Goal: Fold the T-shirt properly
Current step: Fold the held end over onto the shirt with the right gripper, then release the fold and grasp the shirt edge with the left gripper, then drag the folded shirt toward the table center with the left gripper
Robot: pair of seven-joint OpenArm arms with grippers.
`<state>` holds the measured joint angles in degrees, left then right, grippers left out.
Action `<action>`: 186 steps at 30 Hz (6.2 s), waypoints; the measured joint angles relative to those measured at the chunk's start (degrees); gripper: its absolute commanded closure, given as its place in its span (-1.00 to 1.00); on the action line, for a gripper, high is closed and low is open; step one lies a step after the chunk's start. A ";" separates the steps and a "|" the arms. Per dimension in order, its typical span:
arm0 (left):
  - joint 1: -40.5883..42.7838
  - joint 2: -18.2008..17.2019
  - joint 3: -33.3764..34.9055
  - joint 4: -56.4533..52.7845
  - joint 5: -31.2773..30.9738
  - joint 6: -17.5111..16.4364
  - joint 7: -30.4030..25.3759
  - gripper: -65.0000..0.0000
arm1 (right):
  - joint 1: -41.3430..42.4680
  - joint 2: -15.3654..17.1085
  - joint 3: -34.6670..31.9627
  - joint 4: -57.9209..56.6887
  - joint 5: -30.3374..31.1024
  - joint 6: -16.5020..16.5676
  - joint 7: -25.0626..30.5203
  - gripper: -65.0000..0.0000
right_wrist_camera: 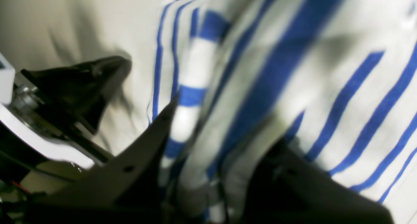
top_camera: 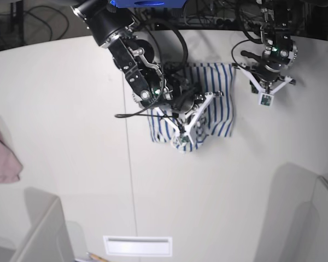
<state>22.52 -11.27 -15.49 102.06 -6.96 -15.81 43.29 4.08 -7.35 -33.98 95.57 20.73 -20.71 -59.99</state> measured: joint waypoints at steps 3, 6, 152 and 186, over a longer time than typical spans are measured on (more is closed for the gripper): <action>0.11 0.33 -6.12 1.25 0.00 -0.02 0.04 1.00 | 0.00 0.09 -0.04 -0.04 -0.26 -5.31 0.46 -0.18; -0.31 0.33 -11.04 1.44 -0.20 -0.09 -0.20 1.00 | 0.00 0.24 -1.99 0.04 -0.22 -5.88 0.79 -0.45; -51.36 -0.37 66.84 -18.88 -5.51 -17.14 17.59 1.00 | -27.56 7.52 57.72 14.16 5.40 -5.68 22.36 1.00; -58.84 6.51 71.08 -40.41 -7.23 -17.38 7.04 1.00 | -29.55 4.33 63.63 14.12 5.38 -5.75 22.12 1.00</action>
<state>-36.32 -4.75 55.59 61.65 -14.20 -33.19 50.33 -25.47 -3.03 29.65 109.69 26.11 -26.46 -37.87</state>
